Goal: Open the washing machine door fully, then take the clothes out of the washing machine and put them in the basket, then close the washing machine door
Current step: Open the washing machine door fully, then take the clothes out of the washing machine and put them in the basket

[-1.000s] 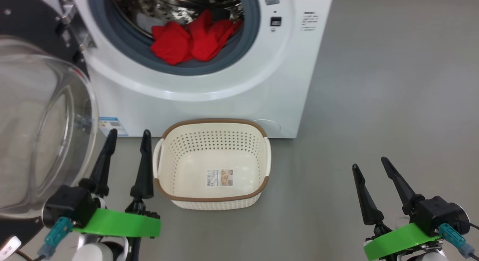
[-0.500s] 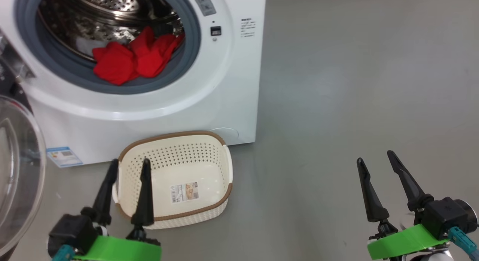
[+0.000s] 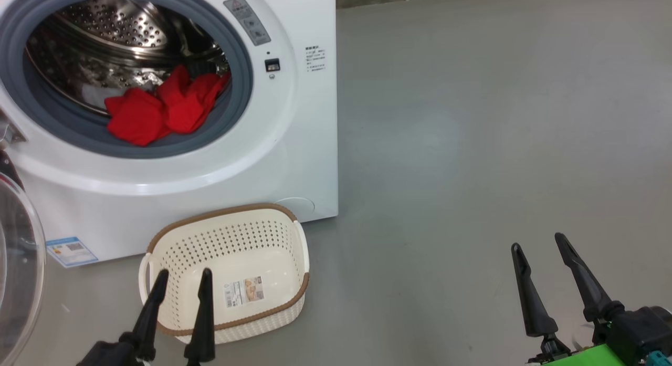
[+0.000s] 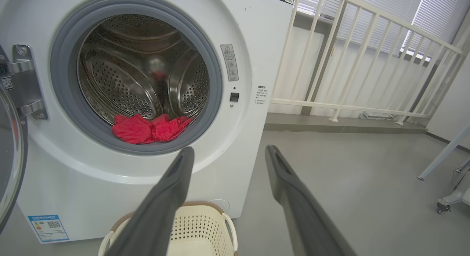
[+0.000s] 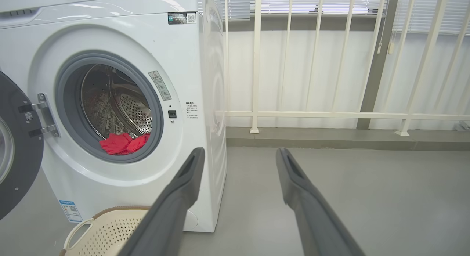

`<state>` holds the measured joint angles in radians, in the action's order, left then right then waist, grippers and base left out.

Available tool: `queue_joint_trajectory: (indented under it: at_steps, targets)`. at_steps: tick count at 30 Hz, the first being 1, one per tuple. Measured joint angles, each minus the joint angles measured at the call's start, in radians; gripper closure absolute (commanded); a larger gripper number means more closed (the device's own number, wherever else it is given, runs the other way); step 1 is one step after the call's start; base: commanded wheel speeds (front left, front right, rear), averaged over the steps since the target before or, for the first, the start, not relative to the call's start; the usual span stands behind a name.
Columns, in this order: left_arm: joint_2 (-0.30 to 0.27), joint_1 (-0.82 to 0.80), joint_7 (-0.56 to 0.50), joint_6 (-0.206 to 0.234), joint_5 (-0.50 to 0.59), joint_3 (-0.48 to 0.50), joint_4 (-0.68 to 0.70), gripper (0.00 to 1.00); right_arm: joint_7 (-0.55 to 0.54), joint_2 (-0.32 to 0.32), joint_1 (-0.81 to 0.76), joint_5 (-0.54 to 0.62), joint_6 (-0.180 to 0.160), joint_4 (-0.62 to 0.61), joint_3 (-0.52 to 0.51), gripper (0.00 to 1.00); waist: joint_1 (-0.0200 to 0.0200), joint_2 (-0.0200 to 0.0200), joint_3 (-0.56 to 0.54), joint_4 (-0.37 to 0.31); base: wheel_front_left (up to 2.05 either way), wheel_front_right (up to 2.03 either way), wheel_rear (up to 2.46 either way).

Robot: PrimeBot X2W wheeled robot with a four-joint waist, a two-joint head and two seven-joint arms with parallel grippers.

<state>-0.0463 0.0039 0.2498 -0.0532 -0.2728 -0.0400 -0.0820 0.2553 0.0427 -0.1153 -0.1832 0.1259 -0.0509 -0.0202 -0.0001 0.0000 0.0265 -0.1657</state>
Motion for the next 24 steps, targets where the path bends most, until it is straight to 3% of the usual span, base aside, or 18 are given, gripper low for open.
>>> queue_joint_trajectory:
  at_steps: [24]
  targets:
    - [0.000, 0.060, 0.000, 0.000, 0.028, 0.007, 0.001, 0.00, 0.000, -0.006, -0.068, 0.019, 0.000, -0.026, -0.017, 0.00, 0.0000, 0.0001, -0.053, 0.000, 0.00, 0.00, 0.00]
